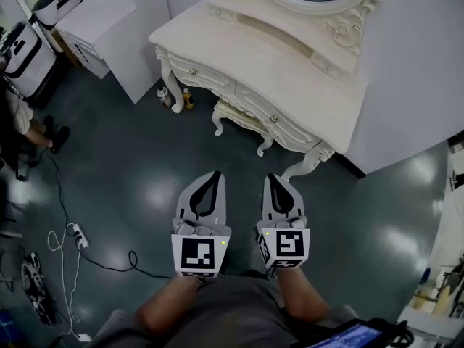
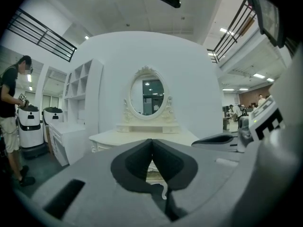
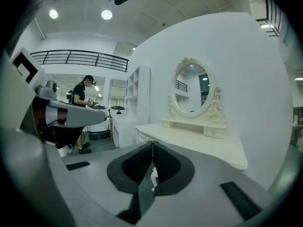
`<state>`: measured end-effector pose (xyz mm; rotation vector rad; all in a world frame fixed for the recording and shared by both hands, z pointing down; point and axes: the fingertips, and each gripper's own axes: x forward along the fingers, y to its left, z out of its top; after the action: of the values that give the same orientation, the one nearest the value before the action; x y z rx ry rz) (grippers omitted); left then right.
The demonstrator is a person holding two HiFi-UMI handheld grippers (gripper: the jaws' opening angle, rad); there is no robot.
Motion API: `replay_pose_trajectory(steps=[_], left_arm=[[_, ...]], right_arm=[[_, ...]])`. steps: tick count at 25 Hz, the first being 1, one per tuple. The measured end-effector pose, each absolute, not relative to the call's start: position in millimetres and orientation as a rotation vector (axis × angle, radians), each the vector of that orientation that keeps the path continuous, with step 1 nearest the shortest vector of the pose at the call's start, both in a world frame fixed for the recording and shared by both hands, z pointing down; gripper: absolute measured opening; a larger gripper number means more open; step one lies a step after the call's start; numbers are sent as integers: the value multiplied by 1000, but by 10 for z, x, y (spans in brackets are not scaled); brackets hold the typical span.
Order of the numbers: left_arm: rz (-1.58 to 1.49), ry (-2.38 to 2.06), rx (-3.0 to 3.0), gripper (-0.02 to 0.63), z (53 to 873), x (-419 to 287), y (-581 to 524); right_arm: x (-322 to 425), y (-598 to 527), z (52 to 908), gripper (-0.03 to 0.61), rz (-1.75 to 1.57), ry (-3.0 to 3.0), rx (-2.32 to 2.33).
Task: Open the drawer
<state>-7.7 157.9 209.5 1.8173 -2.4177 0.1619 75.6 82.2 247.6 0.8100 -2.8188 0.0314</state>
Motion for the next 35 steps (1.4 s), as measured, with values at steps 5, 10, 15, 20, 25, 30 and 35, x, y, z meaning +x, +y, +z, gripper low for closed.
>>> replay_pose_trajectory(steps=[5,10,15,20,25,30,35], left_arm=[[162,-2415,1898,15,1937,-399,1385],[171,-2391,1964,15,1880,-499,1161],[189,-2340,1981,15,2035,-549,952],[231,-2296,2021,15,2146,-628,537],[257,-2232,2043,15,2262,-806,-135],[282,-2185,2091,15,2336,-935,-792],[289,-2183,2145,14,2162,-988,-1289]], right_arm=[[540,621,2280,14,-2,-2807,902],[461,439,2207,14,-11,-2797,964],[420,228,2312,14,-2,-2777,1004],[300,-130,2406,14,23,-2769,1035],[87,-721,2483,14,56,-2759,1071],[-61,-1265,2536,14,81,-2749,1108],[-157,-1711,2432,14,86,-2759,1139]])
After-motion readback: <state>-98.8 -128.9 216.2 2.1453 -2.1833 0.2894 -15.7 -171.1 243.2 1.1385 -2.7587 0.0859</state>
